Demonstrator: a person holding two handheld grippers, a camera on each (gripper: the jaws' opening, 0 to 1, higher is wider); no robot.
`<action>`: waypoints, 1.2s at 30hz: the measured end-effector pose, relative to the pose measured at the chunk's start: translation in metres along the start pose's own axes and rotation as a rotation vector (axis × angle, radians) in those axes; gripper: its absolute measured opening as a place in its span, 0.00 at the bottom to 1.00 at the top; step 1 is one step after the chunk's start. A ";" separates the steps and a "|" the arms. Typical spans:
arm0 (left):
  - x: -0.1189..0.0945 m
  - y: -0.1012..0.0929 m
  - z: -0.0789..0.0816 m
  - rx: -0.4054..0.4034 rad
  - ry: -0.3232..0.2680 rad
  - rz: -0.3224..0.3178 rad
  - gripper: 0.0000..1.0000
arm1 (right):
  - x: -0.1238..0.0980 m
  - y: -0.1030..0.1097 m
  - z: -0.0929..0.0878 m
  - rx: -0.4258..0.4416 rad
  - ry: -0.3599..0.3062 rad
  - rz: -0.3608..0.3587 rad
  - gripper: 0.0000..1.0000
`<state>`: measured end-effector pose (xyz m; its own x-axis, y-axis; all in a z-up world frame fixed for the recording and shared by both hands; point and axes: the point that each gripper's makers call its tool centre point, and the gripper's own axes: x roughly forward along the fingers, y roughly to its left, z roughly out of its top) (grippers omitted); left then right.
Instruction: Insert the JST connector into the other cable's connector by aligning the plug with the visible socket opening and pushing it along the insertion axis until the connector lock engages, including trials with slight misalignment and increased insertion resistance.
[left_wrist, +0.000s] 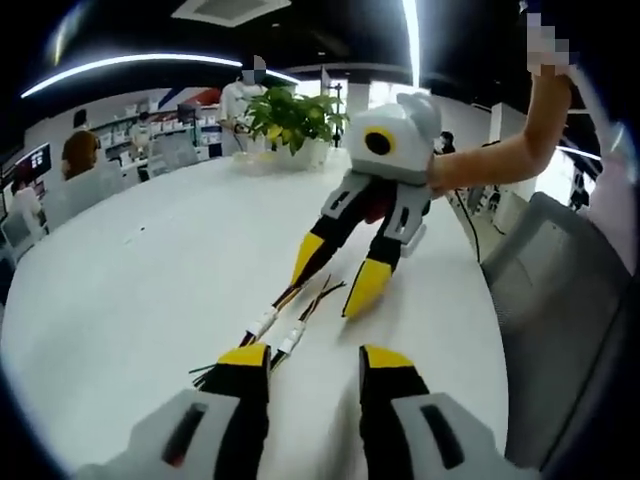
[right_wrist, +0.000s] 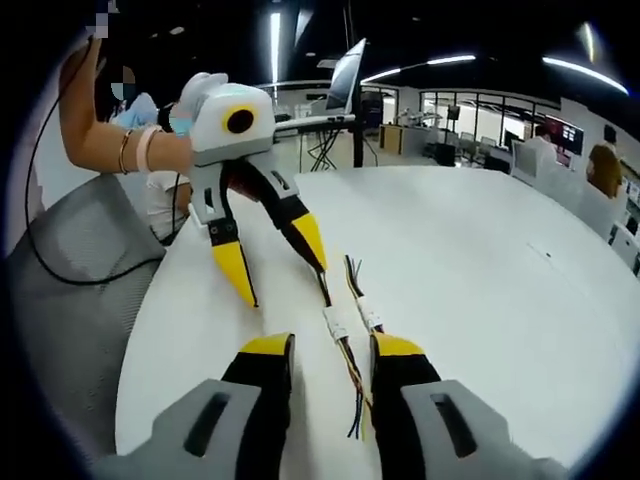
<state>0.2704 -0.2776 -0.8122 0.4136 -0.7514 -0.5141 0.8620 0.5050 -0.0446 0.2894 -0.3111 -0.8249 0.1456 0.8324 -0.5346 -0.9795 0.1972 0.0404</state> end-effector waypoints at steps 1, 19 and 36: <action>0.000 0.000 0.000 0.000 -0.001 0.000 0.30 | -0.001 0.000 0.000 0.003 -0.002 -0.001 0.28; -0.017 -0.003 0.015 0.002 -0.071 0.065 0.40 | -0.033 0.014 0.015 0.077 -0.059 -0.083 0.33; -0.041 0.002 0.028 -0.043 -0.137 0.159 0.54 | -0.047 0.013 0.028 0.101 -0.110 -0.162 0.50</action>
<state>0.2628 -0.2576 -0.7672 0.5822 -0.7101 -0.3960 0.7705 0.6374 -0.0102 0.2739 -0.3330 -0.7760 0.3195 0.8363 -0.4456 -0.9241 0.3791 0.0490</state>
